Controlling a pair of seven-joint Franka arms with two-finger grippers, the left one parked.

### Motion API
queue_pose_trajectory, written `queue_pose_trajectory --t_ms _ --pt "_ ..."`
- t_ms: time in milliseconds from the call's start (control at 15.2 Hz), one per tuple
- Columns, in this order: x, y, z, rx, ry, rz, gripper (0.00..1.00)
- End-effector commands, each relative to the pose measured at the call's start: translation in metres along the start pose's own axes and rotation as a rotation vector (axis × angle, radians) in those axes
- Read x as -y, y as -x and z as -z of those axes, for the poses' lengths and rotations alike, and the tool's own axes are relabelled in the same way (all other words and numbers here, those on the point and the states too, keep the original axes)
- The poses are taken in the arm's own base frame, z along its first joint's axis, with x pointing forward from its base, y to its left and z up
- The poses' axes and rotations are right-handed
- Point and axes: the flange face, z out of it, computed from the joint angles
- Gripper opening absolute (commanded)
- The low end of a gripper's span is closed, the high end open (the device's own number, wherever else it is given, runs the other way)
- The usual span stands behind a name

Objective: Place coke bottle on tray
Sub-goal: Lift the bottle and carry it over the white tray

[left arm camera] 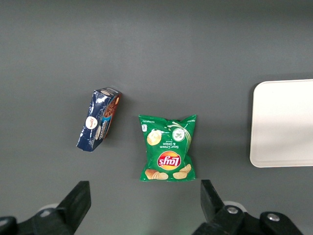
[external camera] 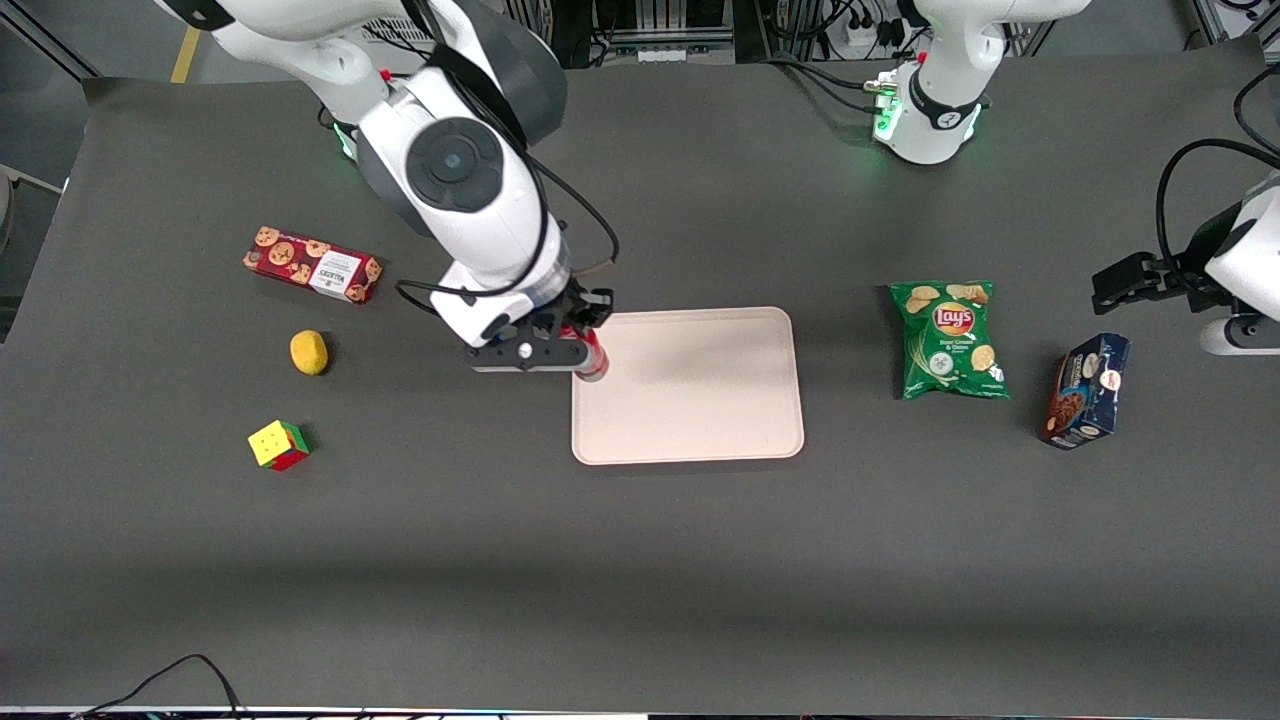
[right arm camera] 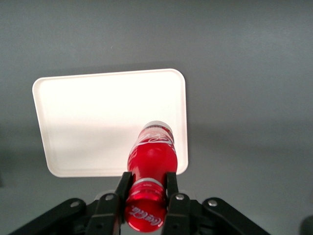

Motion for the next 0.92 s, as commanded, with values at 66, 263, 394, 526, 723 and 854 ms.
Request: queue_pose_trajectory --t_ms 66,263,394,526,723,854 --pt "0.029 -0.008 -0.038 -0.037 0.027 -0.048 0.00" --pt "0.030 -0.017 -0.069 -0.047 0.049 -0.046 0.00" --pt "0.031 -0.018 -0.090 -0.055 0.042 -0.040 0.00" --pt "0.028 -0.020 -0.108 -0.053 0.038 -0.040 0.00" --pt "0.023 -0.022 -0.126 -0.041 0.050 -0.041 0.00" --pt "0.017 -0.022 -0.136 -0.031 0.070 -0.039 0.00"
